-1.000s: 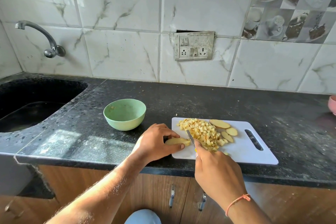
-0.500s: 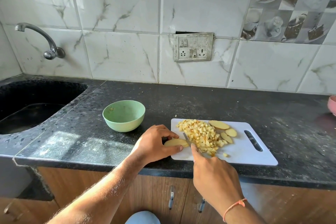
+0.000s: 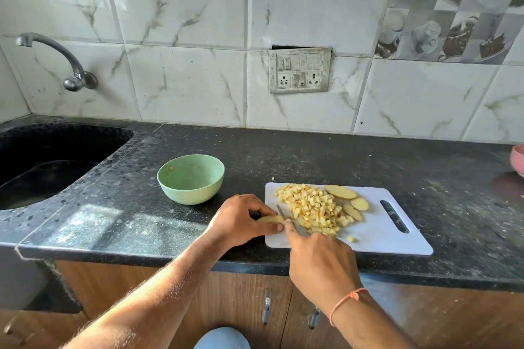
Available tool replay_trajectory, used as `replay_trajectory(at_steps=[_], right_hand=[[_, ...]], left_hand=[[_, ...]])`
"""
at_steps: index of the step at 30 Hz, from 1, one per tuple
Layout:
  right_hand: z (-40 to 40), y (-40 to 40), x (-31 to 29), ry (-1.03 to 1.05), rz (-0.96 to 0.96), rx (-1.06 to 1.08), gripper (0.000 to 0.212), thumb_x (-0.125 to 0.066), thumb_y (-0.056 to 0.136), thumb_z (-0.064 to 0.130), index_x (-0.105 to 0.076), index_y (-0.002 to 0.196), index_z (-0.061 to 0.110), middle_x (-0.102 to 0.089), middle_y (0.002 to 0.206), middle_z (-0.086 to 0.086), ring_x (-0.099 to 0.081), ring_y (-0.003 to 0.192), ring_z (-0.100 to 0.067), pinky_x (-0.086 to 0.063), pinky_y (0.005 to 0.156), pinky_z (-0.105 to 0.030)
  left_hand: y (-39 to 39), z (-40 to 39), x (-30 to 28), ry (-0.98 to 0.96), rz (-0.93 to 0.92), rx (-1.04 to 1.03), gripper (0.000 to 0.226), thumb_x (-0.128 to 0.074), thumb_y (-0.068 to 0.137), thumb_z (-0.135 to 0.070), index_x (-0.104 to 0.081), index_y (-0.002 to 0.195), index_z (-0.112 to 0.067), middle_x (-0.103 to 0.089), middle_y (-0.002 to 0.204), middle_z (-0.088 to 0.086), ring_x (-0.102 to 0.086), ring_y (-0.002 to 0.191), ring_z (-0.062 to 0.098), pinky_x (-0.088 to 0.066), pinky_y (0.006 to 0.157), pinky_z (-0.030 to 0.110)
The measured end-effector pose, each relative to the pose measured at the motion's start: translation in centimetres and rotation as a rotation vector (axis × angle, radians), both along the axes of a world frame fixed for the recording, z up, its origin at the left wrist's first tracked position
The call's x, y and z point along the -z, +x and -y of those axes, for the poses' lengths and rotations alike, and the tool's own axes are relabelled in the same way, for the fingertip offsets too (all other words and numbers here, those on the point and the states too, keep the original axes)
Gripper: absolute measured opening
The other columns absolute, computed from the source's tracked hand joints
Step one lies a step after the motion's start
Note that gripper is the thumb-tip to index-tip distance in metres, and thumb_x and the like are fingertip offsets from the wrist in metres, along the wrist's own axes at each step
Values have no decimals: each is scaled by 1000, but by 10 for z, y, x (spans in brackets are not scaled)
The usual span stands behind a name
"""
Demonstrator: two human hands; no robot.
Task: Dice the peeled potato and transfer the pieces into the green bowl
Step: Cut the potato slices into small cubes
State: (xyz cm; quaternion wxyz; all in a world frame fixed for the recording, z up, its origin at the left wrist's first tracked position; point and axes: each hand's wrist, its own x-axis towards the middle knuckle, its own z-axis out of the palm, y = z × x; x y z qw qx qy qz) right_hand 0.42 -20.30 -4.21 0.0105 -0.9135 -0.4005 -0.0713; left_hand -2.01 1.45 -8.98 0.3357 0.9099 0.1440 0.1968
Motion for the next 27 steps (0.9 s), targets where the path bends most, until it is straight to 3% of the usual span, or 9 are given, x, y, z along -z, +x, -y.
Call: replay_trajectory(at_steps=[3, 9, 14, 20, 23, 27], right_hand=[[0, 1, 1, -22, -9, -21, 69, -38, 100, 8, -19, 164, 24, -65, 89, -6, -50, 74, -23, -47, 67, -37], [38, -12, 2, -62, -34, -59, 68, -35, 105, 16, -5, 164, 29, -47, 73, 1, -48, 68, -23, -41, 63, -34], [51, -8, 2, -63, -26, -9, 67, -34, 106, 19, -3, 164, 33, -46, 70, 2, -49, 68, -24, -32, 52, -31], [46, -6, 0, 25, -17, 10, 63, -34, 106, 24, -11, 164, 33, -52, 76, 4, -58, 70, -18, -52, 63, -33], [40, -8, -5, 82, 8, -6, 60, -34, 107, 27, -15, 164, 34, -61, 83, 2, -60, 70, -17, -50, 60, -30], [30, -11, -10, 110, -4, -23, 58, -34, 107, 27, -20, 162, 34, -71, 98, -1, -66, 80, -19, -49, 63, -32]], left_hand=[[-1, 1, 1, -19, -6, -14, 32, -91, 67, -63, -82, 93, -46, -69, 94, -26, -62, 90, -2, -49, 74, 19], [-1, 3, -1, -45, -3, -8, 28, -90, 67, -62, -81, 91, -51, -69, 95, -28, -64, 90, -1, -55, 78, 27], [-3, 3, -1, -9, 0, 2, 32, -86, 66, -69, -80, 93, -53, -68, 96, -30, -63, 93, -1, -54, 79, 26], [-7, 7, -3, 141, 50, 27, 52, -73, 72, -81, -77, 111, -47, -66, 89, -21, -59, 88, 2, -46, 73, 21], [-11, 5, -8, 83, 46, 65, 52, -80, 73, -73, -76, 109, -36, -67, 86, -16, -62, 84, 6, -48, 67, 21], [-10, 3, -8, 64, 27, 55, 32, -85, 73, -52, -77, 98, -33, -71, 86, -18, -64, 85, 4, -47, 68, 18]])
